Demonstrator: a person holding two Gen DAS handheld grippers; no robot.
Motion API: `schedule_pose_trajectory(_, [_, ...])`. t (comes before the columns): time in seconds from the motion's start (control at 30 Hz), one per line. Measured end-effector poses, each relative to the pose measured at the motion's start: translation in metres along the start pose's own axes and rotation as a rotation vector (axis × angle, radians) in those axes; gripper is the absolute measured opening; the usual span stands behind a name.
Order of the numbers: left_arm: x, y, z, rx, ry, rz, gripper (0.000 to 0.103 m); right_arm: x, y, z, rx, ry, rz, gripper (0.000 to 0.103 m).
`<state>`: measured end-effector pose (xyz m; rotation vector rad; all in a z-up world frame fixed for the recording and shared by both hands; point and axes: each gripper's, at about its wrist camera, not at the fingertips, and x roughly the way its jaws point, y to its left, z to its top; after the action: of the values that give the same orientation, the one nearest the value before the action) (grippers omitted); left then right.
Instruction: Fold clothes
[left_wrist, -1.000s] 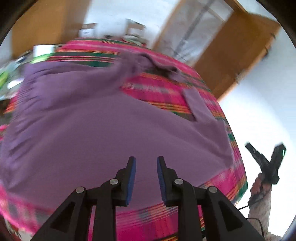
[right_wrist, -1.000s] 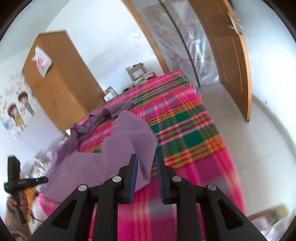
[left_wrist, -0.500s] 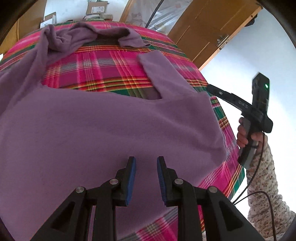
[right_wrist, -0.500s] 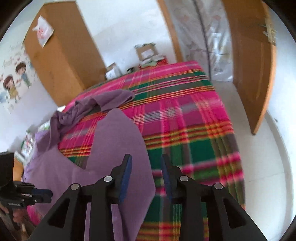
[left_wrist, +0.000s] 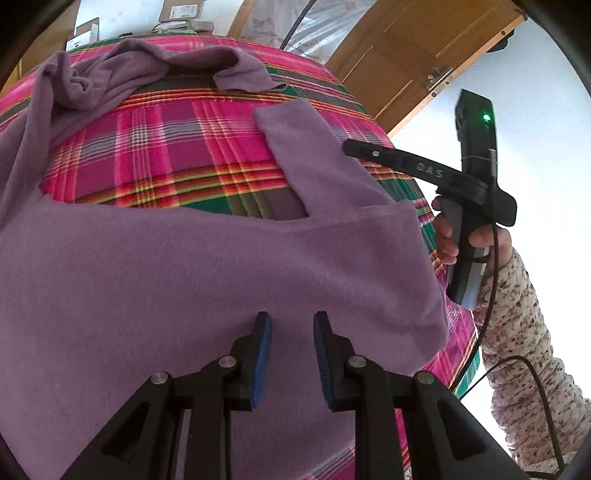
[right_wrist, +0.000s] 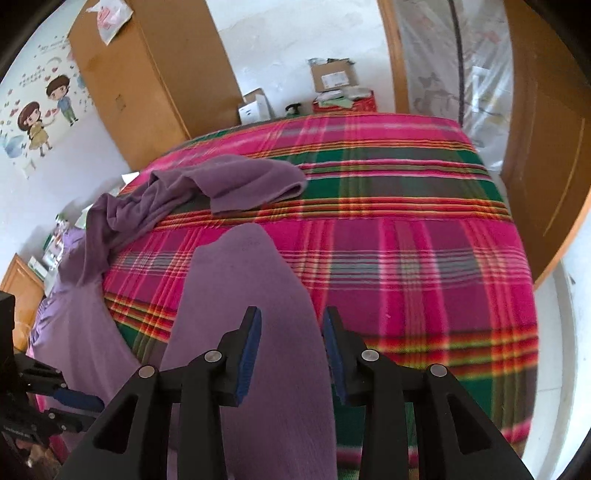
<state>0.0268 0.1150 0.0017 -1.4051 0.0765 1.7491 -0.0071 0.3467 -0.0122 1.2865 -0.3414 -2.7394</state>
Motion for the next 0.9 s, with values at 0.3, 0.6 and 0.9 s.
schedule_pose_trajectory(0.3, [0.002,0.0,0.007,-0.002,-0.005,-0.019,0.026,0.018,0.01,0.008,-0.056,0.026,-0.008,0.034])
schedule_pose_trajectory(0.6, [0.005,-0.008,0.008,0.008,-0.017,0.008,0.029,0.006,0.011,0.003,-0.057,-0.012,0.015,0.005])
schedule_pose_trajectory(0.9, [0.011,-0.017,0.004,0.043,-0.026,0.033,0.029,-0.055,-0.002,-0.006,0.008,-0.143,-0.07,0.005])
